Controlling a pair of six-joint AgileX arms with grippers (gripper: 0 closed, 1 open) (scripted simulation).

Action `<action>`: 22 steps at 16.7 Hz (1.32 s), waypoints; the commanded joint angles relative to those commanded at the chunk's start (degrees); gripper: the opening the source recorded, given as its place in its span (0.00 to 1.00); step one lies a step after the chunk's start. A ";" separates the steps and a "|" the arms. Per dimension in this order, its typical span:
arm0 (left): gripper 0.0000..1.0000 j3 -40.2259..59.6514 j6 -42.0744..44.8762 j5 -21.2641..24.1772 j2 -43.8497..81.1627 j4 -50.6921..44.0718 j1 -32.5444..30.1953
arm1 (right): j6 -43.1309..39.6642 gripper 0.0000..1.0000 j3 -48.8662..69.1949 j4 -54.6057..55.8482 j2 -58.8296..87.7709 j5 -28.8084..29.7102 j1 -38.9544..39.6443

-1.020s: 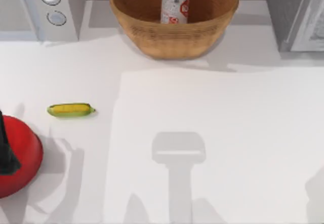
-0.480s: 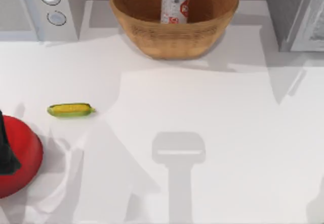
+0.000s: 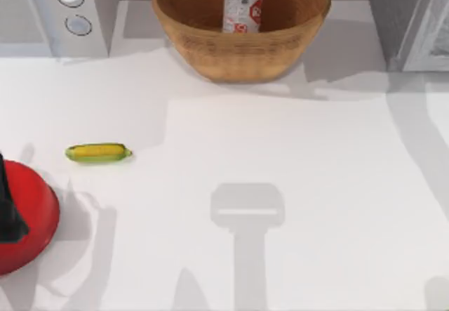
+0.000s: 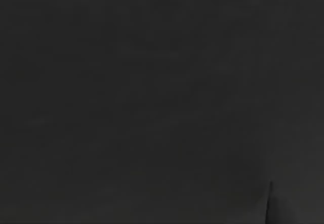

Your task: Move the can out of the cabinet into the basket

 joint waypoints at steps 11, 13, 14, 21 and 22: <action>1.00 0.00 0.00 0.00 0.00 0.00 0.00 | -0.84 1.00 0.18 -0.29 -1.50 9.98 7.48; 1.00 0.00 0.00 0.00 0.00 0.00 0.00 | -0.82 1.00 1.81 0.25 0.99 8.68 6.29; 1.00 0.00 0.00 0.00 0.00 0.00 0.00 | -0.78 1.00 2.81 0.65 2.44 7.88 5.52; 1.00 0.00 0.00 0.00 0.00 0.00 0.00 | -0.84 1.00 4.89 1.83 5.14 5.86 3.66; 1.00 0.00 0.00 0.00 0.00 0.00 0.00 | -0.84 1.00 4.88 1.83 5.13 5.86 3.66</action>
